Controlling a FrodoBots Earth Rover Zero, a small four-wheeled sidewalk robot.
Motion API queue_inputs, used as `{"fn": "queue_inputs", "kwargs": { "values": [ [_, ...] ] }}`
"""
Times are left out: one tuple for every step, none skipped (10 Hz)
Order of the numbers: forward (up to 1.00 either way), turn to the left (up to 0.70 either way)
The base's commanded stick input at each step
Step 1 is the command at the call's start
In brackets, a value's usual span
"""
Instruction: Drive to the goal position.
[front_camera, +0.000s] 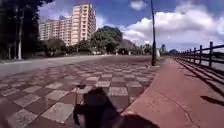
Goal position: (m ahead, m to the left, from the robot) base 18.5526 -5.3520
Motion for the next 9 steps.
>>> {"fn": "queue_inputs", "kwargs": {
  "values": [
    [0.70, 0.00],
    [0.70, 0.00],
    [0.70, 0.00],
    [0.70, 0.00],
    [0.70, 0.00],
    [0.70, 0.00],
    [0.70, 0.00],
    [0.70, 0.00],
    [0.70, 0.00]
  ]
}}
